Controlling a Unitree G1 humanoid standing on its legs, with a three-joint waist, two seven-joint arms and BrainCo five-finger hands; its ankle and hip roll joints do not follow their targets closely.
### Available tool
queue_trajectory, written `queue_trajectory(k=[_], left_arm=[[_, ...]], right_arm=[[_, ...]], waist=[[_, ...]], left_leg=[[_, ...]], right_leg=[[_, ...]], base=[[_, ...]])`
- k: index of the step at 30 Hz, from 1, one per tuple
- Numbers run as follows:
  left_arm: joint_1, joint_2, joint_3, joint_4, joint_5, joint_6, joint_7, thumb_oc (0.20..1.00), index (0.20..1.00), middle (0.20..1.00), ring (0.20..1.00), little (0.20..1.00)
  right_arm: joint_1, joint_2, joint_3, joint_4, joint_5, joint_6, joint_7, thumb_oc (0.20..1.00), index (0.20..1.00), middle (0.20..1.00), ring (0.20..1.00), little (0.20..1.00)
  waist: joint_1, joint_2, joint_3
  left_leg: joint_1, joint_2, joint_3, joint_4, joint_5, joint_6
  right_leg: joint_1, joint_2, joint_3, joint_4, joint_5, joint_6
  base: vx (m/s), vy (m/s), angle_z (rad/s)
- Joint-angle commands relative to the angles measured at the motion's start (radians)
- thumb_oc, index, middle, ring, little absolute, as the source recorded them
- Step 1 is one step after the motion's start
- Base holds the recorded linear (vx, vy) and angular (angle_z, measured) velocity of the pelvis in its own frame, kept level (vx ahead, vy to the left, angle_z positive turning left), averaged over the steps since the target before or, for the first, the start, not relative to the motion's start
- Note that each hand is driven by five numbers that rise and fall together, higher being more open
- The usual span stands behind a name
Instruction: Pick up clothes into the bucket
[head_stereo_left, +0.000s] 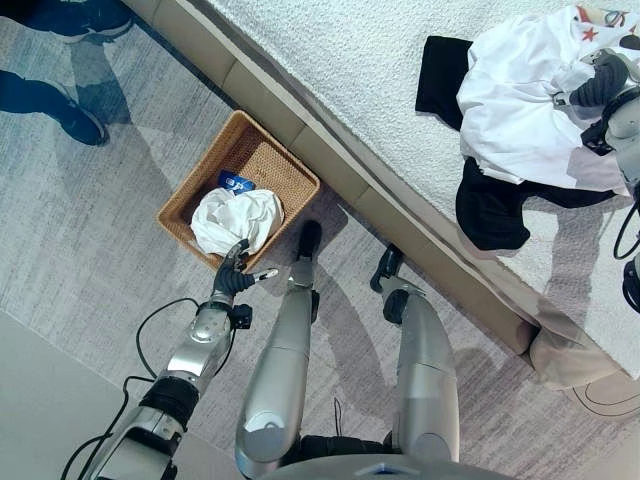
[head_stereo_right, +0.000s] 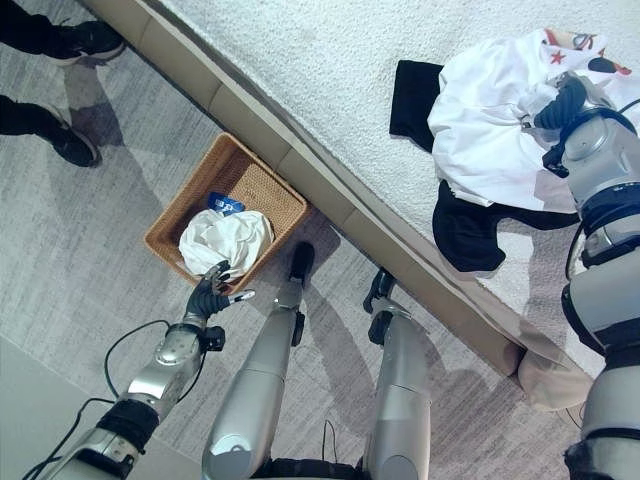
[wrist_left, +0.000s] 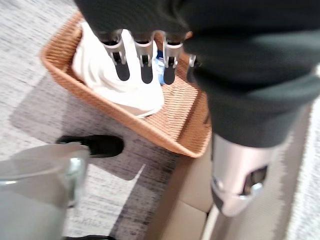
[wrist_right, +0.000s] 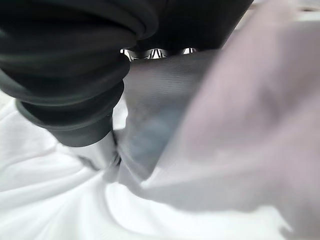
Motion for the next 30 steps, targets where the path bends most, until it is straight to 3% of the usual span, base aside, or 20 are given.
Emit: queue_trajectory(k=[1,7,9,18,25,30], left_arm=[[0.008,-0.02,0.004,-0.031,0.008,-0.016,-0.005,1.0,1.0,1.0,1.0,1.0],[-0.008,-0.015,0.008,-0.03,0.011,-0.02,0.004,1.0,1.0,1.0,1.0,1.0],[-0.006,-0.008,0.023,-0.047,0.015,-0.023,0.011,1.0,1.0,1.0,1.0,1.0],[0.028,0.035,0.077,-0.073,0.03,-0.038,0.022,1.0,1.0,1.0,1.0,1.0],[0.078,0.057,0.115,-0.103,0.025,-0.049,0.01,1.0,1.0,1.0,1.0,1.0],[0.094,0.078,0.128,-0.165,0.017,-0.051,-0.009,1.0,1.0,1.0,1.0,1.0]], right_arm=[[-0.004,-0.062,0.047,0.0,0.014,-0.01,0.008,0.2,0.2,0.2,0.2,0.2],[-0.038,-0.08,0.012,-0.059,0.059,-0.02,-0.064,0.2,0.2,0.2,0.2,0.2],[-0.072,-0.107,0.012,-0.153,0.069,-0.026,-0.105,0.2,0.2,0.2,0.2,0.2],[-0.099,-0.237,-0.082,-0.438,0.087,-0.048,-0.261,0.2,0.2,0.2,0.2,0.2],[0.02,-0.303,-0.233,-0.568,0.082,-0.078,-0.329,0.2,0.2,0.2,0.2,0.2],[0.11,-0.3,-0.324,-0.636,0.106,-0.096,-0.338,0.2,0.2,0.2,0.2,0.2]], waist=[[-0.05,0.076,-0.016],[-0.064,0.056,-0.016],[-0.074,0.038,-0.016],[-0.118,-0.021,-0.016],[-0.138,-0.039,-0.096],[-0.146,-0.043,-0.16]], left_leg=[[-0.01,0.003,-0.027,0.015,-0.043,-0.004],[0.026,0.009,-0.012,0.024,-0.06,-0.003],[0.029,0.013,0.004,0.032,-0.043,0.001],[0.234,0.035,0.055,0.038,-0.1,0.009],[0.362,0.044,0.083,-0.013,-0.115,0.014],[0.437,0.052,0.096,-0.049,-0.121,0.013]], right_leg=[[0.073,-0.006,0.035,-0.099,0.026,0.09],[0.11,0.005,0.053,-0.122,0.036,0.097],[0.121,0.009,0.055,-0.146,0.075,0.094],[0.326,0.037,0.098,-0.202,0.084,0.109],[0.445,0.055,0.109,-0.282,0.11,0.119],[0.522,0.067,0.11,-0.325,0.114,0.122]], base=[[0.0,0.0,0.0],[-0.01,0.019,-0.03],[-0.07,0.072,-0.18],[0.01,0.044,-0.22],[0.05,0.026,-0.18],[0.07,0.002,-0.15]])
